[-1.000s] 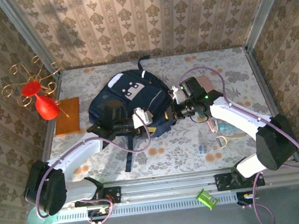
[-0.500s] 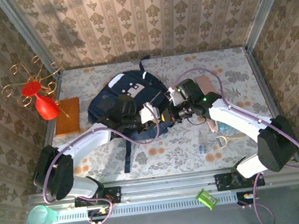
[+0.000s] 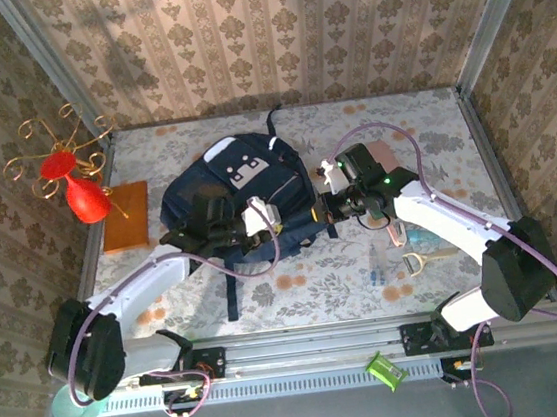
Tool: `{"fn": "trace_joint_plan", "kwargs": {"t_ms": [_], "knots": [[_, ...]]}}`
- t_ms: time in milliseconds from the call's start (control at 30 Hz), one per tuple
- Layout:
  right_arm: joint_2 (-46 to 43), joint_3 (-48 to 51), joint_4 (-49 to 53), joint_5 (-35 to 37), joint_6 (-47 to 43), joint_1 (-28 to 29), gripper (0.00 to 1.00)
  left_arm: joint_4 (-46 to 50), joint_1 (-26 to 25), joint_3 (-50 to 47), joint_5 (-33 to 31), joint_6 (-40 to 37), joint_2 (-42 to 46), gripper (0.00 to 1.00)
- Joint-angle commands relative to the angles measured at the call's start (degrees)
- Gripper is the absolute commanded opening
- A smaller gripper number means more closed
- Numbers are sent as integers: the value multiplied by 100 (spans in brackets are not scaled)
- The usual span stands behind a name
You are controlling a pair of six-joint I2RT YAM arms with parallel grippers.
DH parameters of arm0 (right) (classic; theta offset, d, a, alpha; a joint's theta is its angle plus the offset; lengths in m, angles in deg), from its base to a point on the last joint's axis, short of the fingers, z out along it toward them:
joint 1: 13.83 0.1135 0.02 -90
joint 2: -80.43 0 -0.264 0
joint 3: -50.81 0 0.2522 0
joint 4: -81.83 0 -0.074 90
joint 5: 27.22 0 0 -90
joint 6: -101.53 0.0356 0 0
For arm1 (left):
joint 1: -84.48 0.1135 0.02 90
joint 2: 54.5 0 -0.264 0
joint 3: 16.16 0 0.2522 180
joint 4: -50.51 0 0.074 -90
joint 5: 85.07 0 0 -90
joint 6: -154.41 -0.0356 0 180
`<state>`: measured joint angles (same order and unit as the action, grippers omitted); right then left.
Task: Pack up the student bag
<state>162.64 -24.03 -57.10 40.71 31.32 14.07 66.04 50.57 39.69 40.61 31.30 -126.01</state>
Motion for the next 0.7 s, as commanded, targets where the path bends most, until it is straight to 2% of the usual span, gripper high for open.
{"fn": "trace_joint_plan", "kwargs": {"t_ms": [0, 33, 100, 167, 267, 467, 600, 667], "knots": [[-206, -37, 391, 791, -86, -190, 0, 62, 325, -187, -418, -68, 229, 0], [-289, -29, 300, 623, -99, -117, 0, 5, 347, -192, -430, -8, 218, 6], [-382, 5, 35, 237, -81, 42, 0, -20, 351, -151, -302, 87, 198, 28], [-389, 58, -176, -121, 11, 154, 0, -122, 296, -123, -106, 248, 222, 43], [-441, 137, -458, -441, 159, 281, 0, -334, 7, -35, 22, 568, 213, 55], [-503, 180, -747, -739, 337, 407, 0, -298, -528, 429, -166, 849, -338, 57], [-560, 191, -814, -827, 409, 423, 0, 12, -643, 725, -204, 726, -724, 50], [-589, 217, -877, -931, 461, 423, 0, 115, -669, 787, -207, 634, -848, 42]]}}
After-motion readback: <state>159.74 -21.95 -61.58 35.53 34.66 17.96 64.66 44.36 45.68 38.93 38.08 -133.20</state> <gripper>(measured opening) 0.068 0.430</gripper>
